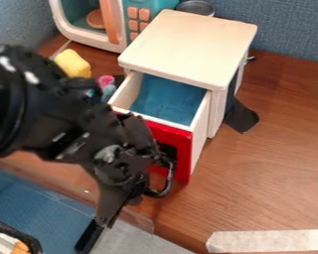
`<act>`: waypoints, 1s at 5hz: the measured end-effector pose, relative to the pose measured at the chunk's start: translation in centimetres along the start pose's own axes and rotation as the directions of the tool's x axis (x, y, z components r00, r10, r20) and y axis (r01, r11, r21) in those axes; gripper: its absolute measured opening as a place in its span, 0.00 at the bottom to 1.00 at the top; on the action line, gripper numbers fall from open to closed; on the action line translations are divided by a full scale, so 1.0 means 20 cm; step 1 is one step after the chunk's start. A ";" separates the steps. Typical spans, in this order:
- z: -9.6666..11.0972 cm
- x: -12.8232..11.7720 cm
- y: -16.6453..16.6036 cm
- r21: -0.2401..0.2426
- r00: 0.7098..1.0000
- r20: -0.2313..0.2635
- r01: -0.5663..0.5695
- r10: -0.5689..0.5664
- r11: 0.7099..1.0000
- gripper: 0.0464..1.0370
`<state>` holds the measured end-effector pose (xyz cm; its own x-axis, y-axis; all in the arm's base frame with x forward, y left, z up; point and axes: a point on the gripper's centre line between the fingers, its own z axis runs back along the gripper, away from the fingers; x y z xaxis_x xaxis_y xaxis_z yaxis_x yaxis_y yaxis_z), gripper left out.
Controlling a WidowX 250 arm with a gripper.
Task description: Open the drawer
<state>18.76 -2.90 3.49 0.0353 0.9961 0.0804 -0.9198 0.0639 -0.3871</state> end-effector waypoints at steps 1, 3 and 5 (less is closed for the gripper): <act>0.02 0.00 0.01 -0.007 1.000 -0.008 0.008 -0.008 1.000 0.10; 0.04 0.01 0.04 -0.008 1.000 -0.013 0.016 -0.016 1.000 0.10; 0.04 0.00 0.05 0.002 1.000 -0.016 0.016 -0.016 1.000 0.13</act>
<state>17.57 -2.79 3.86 0.0564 0.9958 0.0719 -0.9198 0.0799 -0.3842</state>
